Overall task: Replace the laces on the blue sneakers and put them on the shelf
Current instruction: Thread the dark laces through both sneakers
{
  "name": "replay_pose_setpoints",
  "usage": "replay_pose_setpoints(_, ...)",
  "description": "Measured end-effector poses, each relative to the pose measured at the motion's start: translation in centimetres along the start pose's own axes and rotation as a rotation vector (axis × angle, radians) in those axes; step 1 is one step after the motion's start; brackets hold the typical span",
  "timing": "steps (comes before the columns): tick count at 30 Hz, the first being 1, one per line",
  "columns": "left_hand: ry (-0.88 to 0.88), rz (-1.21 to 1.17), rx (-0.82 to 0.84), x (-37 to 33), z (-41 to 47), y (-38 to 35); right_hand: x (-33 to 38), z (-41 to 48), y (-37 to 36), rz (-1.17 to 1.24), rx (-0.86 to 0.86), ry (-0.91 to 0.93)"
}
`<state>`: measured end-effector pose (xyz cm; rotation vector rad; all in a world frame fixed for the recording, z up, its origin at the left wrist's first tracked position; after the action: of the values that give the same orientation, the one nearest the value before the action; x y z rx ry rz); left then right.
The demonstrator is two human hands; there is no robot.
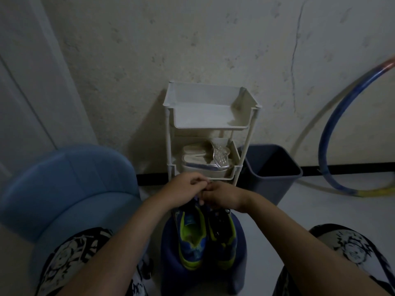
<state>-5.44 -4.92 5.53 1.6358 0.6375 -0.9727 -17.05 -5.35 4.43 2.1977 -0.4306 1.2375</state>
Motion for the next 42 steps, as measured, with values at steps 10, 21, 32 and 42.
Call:
replay_pose_setpoints(10, 0.075, 0.241, -0.314, 0.9, -0.8, 5.0, -2.5, 0.6, 1.4, -0.253, -0.049, -0.079)
replay_pose_setpoints(21, -0.083, -0.101, -0.978, -0.1, -4.6, 9.5, -5.5, 0.1, 0.8, -0.482, 0.065, -0.28)
replay_pose_setpoints(32, 0.019, -0.134, -0.809, 0.5, -2.3, 8.4, -1.5, -0.4, 5.3, -0.133, -0.457, -0.008)
replay_pose_setpoints(42, -0.072, -0.207, -0.542, -0.2, 4.2, 5.2, -3.5, 0.3, 7.3, -0.073, -0.5, -0.126)
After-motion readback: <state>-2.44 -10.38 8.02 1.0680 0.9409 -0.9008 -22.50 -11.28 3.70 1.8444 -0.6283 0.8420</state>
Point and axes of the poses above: each hand's wrist, its own z-axis towards the middle knuckle, its own y-axis out of the back of the hand, x = y × z, the point moved 6 cm from there along z, towards the middle knuckle, and after that the axes turned 5 degrees about x, right-handed, at the moved point
